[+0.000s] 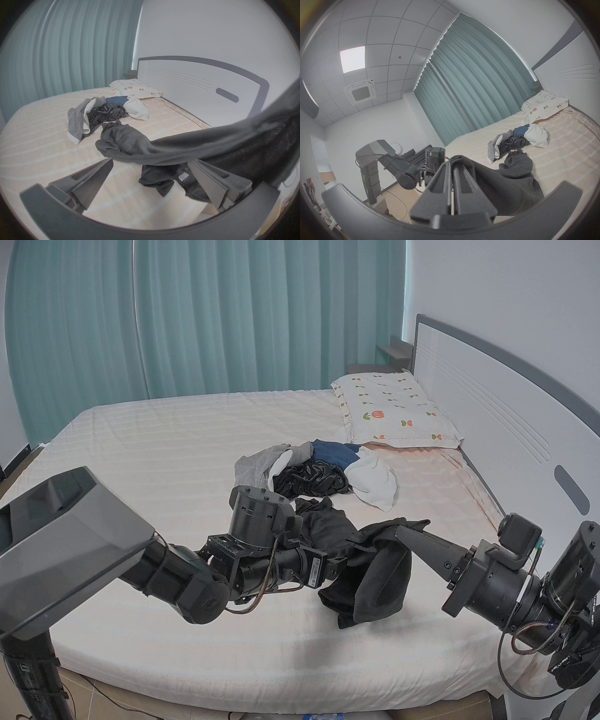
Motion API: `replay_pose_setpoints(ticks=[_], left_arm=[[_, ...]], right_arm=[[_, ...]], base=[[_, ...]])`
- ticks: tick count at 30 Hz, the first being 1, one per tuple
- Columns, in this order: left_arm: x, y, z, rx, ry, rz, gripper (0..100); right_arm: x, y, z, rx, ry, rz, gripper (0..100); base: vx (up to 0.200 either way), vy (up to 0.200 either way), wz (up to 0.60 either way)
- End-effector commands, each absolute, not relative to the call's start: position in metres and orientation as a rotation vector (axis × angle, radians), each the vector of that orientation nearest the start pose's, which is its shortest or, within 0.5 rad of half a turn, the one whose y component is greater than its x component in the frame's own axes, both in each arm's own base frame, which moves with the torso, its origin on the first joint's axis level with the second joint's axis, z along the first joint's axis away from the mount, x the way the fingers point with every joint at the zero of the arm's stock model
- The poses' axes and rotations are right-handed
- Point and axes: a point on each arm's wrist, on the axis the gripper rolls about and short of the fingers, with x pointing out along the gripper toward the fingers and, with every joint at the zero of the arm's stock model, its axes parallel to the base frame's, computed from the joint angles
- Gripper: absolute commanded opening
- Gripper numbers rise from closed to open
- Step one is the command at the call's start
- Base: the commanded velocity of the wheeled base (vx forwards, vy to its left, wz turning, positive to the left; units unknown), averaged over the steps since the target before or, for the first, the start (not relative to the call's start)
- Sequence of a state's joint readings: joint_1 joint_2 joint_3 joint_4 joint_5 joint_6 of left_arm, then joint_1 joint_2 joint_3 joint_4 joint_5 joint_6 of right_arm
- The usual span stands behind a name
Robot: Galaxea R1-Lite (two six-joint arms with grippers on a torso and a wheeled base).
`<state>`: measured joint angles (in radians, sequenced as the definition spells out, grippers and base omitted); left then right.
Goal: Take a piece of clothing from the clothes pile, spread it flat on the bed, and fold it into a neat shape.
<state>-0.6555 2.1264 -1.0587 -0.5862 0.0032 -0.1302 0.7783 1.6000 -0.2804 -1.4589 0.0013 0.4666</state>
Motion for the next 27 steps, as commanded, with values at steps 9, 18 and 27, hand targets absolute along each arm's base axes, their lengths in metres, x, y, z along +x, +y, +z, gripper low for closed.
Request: replay_pose_setpoints(ticks=[9, 18, 27], left_arm=[[0.382, -0.262, 0.049, -0.203, 0.567, -0.489, 100], [0.421, -0.257, 0.002, -0.196, 0.616, -0.35, 100], [0.448, -0.271, -0.03, -0.208, 0.55, -0.255, 100]], right_arm=[[0.159, 0.153, 0.183, 0.522, -0.019, 0.802, 0], [0.158, 0.148, 0.189, 0.529, -0.049, 0.799, 0], [0.159, 0.149, 0.184, 0.521, -0.027, 0.794, 0]], base=[[0.0, 0.0, 0.0], [0.0, 0.0, 0.0], [0.0, 0.0, 0.0]])
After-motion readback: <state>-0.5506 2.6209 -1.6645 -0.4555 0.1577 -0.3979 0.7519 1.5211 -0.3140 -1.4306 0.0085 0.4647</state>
